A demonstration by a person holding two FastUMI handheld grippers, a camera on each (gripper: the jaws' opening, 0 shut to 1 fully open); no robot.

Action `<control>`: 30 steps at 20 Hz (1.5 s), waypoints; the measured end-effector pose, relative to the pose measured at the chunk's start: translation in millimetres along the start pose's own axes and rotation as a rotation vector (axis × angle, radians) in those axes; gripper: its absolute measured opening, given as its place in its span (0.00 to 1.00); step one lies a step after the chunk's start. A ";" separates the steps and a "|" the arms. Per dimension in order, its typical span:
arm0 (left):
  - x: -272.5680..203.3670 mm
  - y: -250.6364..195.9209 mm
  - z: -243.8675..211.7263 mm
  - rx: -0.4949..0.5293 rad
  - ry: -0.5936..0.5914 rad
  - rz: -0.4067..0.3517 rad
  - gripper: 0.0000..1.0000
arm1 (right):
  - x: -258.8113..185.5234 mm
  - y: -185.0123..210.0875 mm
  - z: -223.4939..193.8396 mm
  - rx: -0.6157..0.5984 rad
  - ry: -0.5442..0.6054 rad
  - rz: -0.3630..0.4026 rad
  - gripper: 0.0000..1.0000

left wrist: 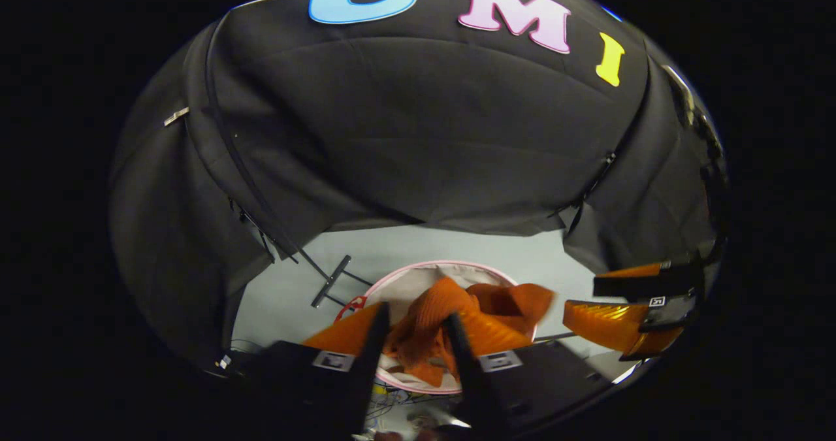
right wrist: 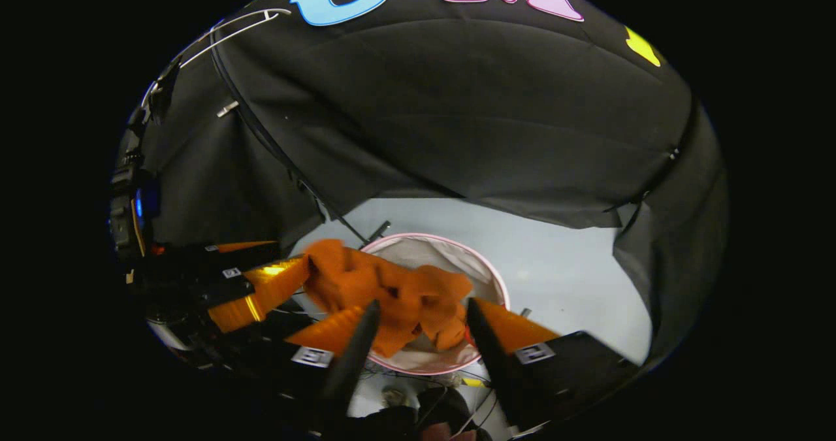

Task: Grasp the clothes on the hanger with both hands and then place them into the laundry hamper below.

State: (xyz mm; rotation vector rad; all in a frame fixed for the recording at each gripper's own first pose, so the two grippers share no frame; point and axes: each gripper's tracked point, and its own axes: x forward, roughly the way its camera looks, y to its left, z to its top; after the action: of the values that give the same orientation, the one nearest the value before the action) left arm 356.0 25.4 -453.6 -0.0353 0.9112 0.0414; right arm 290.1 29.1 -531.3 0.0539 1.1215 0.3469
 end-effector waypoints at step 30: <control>-303.6 24.3 69.0 0.049 -0.543 0.044 0.95 | -299.2 60.5 72.0 0.002 -0.603 -0.250 0.98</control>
State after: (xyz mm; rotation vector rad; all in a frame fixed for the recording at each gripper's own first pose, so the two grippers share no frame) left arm 223.4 46.7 -171.7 0.0410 0.3697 0.0659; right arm 223.5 6.1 -225.7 0.0174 0.5222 0.0906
